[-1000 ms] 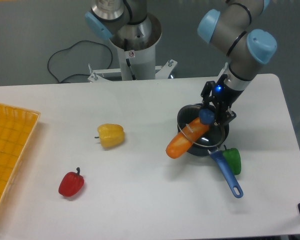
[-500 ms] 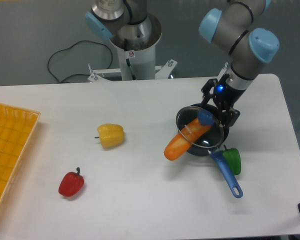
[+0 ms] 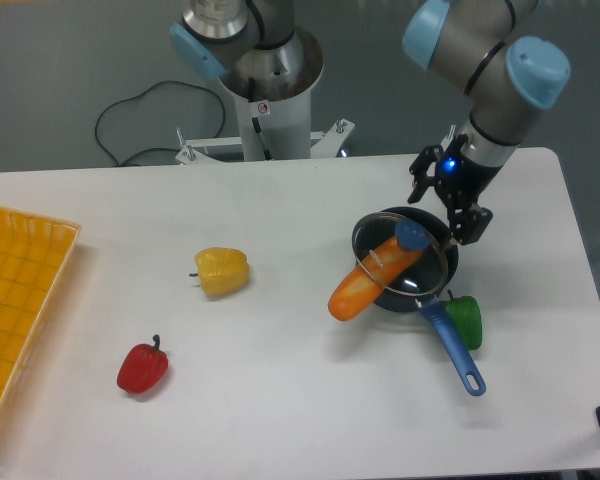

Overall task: Close the pot lid
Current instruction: 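Open the gripper and lift it away from the lid knob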

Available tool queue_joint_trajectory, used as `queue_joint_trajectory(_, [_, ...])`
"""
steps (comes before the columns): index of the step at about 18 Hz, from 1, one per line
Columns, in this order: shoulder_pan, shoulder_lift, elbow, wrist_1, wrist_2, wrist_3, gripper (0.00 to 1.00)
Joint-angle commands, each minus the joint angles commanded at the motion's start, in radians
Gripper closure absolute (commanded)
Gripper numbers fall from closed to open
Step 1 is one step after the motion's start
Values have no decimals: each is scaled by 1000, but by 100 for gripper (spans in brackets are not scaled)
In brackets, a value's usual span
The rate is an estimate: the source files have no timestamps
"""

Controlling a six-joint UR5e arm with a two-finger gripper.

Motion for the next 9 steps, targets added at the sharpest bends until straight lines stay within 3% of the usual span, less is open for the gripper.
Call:
queue_joint_trajectory(3, [3, 8, 28, -5, 68, 6, 0])
queue_joint_trajectory(9, [49, 21, 35, 3, 74, 12, 0])
